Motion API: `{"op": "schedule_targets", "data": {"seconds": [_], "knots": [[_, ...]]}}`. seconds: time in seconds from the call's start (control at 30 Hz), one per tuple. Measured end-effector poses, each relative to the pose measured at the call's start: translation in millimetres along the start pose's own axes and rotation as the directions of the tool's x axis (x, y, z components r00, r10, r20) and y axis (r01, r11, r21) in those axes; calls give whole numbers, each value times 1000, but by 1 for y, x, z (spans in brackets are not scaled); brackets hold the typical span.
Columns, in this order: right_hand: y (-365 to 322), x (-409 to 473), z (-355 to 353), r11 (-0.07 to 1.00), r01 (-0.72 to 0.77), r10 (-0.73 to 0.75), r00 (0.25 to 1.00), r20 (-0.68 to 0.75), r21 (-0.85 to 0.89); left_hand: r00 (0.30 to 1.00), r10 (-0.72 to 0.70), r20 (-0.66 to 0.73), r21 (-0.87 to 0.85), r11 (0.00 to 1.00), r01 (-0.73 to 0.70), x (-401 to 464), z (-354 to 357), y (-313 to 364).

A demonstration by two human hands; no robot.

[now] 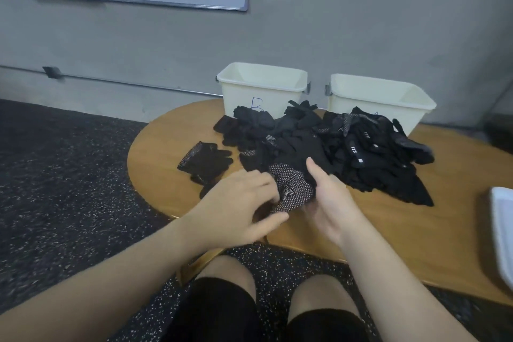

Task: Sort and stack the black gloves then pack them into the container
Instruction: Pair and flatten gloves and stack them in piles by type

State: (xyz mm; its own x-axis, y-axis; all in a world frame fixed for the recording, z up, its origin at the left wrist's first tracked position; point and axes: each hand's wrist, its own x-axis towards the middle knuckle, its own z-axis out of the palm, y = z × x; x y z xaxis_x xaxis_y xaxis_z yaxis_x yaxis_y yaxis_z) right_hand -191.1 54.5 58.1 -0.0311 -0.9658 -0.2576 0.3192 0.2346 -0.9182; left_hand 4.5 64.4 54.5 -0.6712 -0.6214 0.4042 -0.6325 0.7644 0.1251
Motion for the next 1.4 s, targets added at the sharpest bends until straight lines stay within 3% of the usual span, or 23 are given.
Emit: {"op": "schedule_targets", "data": {"seconds": [0.07,0.13,0.17,0.23,0.3,0.33,0.43,0.53,0.67,0.9,1.07,1.23,1.4], "knots": [[-11,-5,-16,998,13,-16,999,-44,-62,998,-55,-5,-148,988,53,-6,7,9],[-26,-18,-22,994,43,-45,999,-16,-97,977,-203,-72,-339,926,167,-3,10,16],[-34,-27,-23,989,41,-44,999,-19,-143,949,-307,-69,-444,862,246,3,7,19],[-48,-44,-22,941,83,-92,996,-12,-328,884,-460,80,-645,652,398,18,0,25],[-57,-56,-23,797,107,-132,991,2,-594,863,-457,216,-761,475,442,34,-9,30],[-61,-60,-23,701,151,-181,983,31,-697,873,-437,219,-789,447,422,42,-11,32],[-68,-69,-23,539,345,-354,921,165,-768,899,-400,180,-831,427,356,54,-11,36],[-73,-66,-32,491,420,-468,866,176,-763,905,-387,176,-852,401,337,54,-6,36],[-77,-62,-40,557,423,-475,868,144,-715,902,-406,148,-803,483,349,54,-4,36],[-72,-54,-41,566,465,-454,865,214,-681,922,-311,232,-886,322,332,59,-3,44],[-57,-43,-54,564,461,-445,868,218,-685,884,-379,274,-896,233,377,59,18,47],[-35,-31,-79,656,351,-265,936,232,-668,830,-439,344,-879,160,449,59,39,44],[-16,-9,-99,673,297,-250,953,170,-678,795,-410,447,-839,118,532,66,62,39]]}}
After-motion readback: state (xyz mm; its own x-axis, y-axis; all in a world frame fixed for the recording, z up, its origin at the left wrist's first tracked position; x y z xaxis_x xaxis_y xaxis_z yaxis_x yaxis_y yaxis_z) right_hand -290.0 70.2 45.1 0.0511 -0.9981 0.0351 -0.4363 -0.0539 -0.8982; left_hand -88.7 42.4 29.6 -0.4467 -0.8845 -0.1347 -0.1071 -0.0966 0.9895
